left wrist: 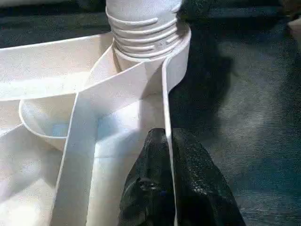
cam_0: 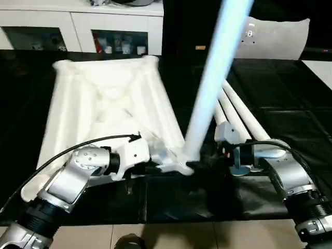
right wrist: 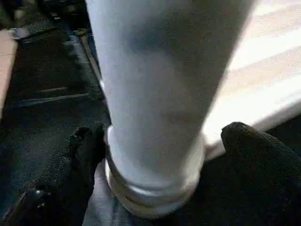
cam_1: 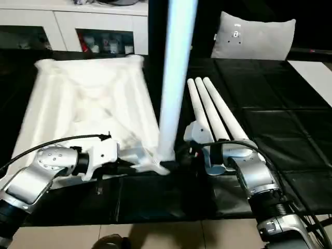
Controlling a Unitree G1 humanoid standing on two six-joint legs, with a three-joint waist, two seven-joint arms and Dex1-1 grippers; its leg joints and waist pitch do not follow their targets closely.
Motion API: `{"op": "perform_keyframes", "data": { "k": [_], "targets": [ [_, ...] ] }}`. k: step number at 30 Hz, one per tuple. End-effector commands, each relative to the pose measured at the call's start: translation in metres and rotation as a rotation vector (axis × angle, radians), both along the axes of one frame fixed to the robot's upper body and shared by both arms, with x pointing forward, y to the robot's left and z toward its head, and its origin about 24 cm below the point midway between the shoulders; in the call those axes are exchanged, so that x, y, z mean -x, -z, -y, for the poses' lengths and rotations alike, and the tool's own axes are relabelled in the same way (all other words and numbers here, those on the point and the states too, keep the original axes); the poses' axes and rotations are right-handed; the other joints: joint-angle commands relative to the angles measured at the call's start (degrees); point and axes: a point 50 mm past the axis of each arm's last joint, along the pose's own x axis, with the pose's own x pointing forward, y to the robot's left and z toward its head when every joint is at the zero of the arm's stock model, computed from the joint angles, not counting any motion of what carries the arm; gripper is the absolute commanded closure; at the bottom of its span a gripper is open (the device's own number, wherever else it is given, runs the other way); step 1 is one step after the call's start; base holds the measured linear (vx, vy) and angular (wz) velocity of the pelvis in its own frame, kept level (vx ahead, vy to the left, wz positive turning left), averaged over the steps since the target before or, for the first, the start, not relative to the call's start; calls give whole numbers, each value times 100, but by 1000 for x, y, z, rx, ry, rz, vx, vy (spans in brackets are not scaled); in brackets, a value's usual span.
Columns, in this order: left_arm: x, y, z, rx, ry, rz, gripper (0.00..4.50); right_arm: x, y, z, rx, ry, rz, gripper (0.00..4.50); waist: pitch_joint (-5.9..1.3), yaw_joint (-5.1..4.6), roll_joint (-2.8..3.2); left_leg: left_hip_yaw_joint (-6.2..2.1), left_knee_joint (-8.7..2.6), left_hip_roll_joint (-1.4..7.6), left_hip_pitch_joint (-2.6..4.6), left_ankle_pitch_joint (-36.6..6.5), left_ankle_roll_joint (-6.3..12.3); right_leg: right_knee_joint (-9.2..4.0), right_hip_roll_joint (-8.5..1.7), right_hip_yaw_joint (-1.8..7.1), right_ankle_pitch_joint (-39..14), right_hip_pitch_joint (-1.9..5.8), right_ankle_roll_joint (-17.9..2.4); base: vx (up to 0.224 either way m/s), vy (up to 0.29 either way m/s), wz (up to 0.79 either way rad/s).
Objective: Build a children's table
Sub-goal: Rotate leg to tighten
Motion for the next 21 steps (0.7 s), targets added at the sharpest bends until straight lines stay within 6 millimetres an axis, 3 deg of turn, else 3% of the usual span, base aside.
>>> {"op": "perform_keyframes", "data": {
  "k": [1, 13, 19, 21],
  "targets": [
    [1, -1, 5, -7, 52, 7, 450, 2, -1, 2, 0, -14, -13, 51, -418, -28, 52, -278, -410, 588, 188, -1186, 84, -392, -656, 351, -636, 196, -1241, 0, 0, 0],
    [2, -1, 3, -6, 80, -5, 450, 3, 4, 1, -29, -39, -79, 166, -423, -21, 54, -274, -392, 586, 189, -1134, 104, -376, -646, 344, -607, 185, -1272, 0, 0, 0],
    [2, -1, 4, 19, 48, -13, 450, 8, 8, -7, -67, -43, -103, 173, -422, -16, 51, -272, -390, 585, 186, -1128, 97, -378, -649, 346, -620, 185, -1265, 0, 0, 0],
    [1, -3, 10, 87, -61, -21, 450, 10, 15, -21, -96, 31, -124, 177, -402, -42, 45, -273, -411, 602, 189, -1202, 64, -379, -658, 353, -688, 180, -1286, 0, 0, 0]
  ]
}}
